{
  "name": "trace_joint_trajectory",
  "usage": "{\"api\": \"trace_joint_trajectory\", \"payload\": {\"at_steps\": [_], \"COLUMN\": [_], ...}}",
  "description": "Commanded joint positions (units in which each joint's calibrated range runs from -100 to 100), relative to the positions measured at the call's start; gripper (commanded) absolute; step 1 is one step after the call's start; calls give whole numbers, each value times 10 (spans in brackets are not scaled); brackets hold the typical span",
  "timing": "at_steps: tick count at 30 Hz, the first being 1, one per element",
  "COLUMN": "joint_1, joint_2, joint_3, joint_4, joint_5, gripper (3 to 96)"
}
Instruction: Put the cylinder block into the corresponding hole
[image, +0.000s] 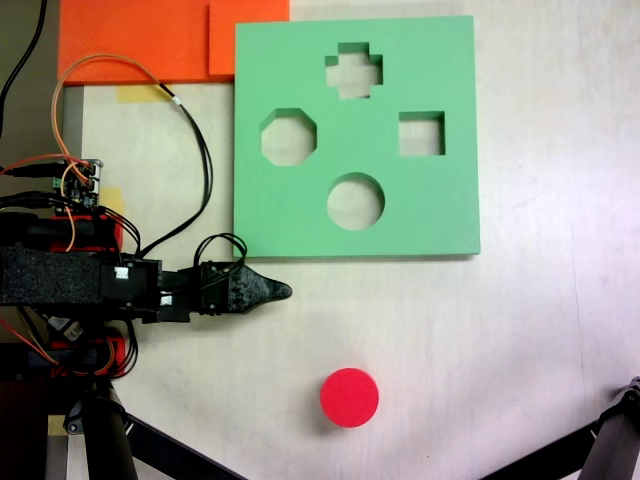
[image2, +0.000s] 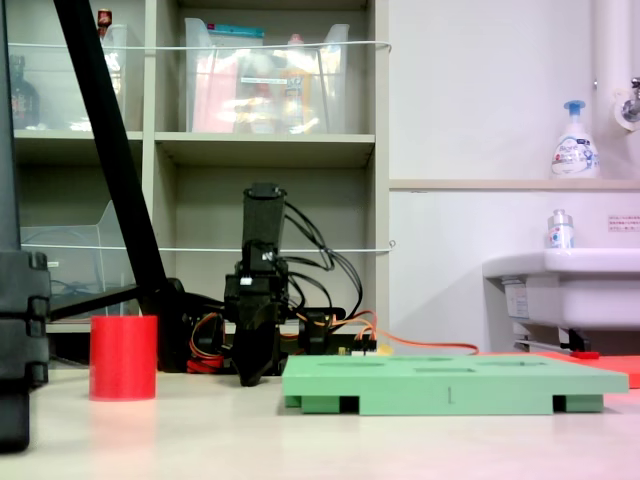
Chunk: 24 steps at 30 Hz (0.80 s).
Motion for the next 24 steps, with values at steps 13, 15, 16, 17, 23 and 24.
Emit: {"api": "trace_joint_trajectory", "payload": {"at_steps": [13,15,16,17,23,24], "joint_1": [0,1,4,10,-16,-21], "joint_2": [-5,-5,-5,-5,-5,-5], "joint_3": [-9,-9,-9,-9,-9,-9], "joint_4": [-55,-55,-55,-55,-13,37], "joint_5": [-1,-2,-2,-2,40,76], "gripper": [502,502,502,499,509,507]}}
